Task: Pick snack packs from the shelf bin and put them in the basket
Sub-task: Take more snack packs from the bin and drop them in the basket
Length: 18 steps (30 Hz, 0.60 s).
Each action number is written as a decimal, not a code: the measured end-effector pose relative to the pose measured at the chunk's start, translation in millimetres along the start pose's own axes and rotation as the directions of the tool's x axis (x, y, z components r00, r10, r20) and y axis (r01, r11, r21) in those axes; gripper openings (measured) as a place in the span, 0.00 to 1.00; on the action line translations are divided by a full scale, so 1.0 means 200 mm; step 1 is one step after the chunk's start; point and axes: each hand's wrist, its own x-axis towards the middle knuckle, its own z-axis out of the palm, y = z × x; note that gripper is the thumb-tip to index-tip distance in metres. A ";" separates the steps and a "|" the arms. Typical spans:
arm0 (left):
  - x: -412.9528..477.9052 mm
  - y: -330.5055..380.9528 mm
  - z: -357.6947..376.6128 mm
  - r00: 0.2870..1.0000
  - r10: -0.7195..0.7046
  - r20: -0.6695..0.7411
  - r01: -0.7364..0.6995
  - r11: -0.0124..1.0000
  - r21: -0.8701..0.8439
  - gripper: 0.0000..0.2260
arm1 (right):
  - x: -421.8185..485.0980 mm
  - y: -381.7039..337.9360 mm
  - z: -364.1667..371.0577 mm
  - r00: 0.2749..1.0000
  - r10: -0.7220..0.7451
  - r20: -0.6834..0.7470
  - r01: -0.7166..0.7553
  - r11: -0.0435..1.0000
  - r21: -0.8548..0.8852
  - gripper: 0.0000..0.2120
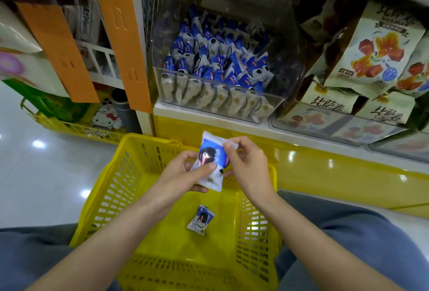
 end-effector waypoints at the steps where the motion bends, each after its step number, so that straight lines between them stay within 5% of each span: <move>1: 0.00 0.00 0.00 1.000 0.008 -0.006 -0.008 1.000 0.002 0.10 | 0.01 -0.01 -0.01 0.996 0.086 -0.008 -0.085 0.991 0.100 0.07; 4: 0.00 0.00 -0.02 0.992 0.081 -0.098 -0.086 0.995 -0.047 0.07 | 0.01 -0.02 -0.01 0.958 0.282 0.053 -0.285 0.909 0.306 0.06; 7: 0.02 0.00 -0.06 0.966 0.137 -0.217 -0.145 0.989 -0.024 0.02 | -0.02 0.00 -0.02 0.896 0.387 0.220 -0.422 0.895 0.144 0.06; 10: 0.03 -0.01 -0.08 0.945 0.215 -0.247 -0.198 0.976 0.095 0.04 | -0.05 0.04 -0.01 0.859 0.390 0.332 -0.320 0.915 -0.246 0.19; 14: 0.04 -0.01 -0.08 0.938 0.302 -0.171 -0.245 0.925 0.291 0.06 | -0.06 0.03 0.00 0.922 0.249 0.295 -0.174 0.950 -0.258 0.33; 18: 0.04 -0.02 -0.07 0.940 0.339 -0.050 -0.285 0.856 0.431 0.07 | -0.04 -0.01 -0.01 0.948 0.093 0.303 -0.063 0.992 -0.107 0.09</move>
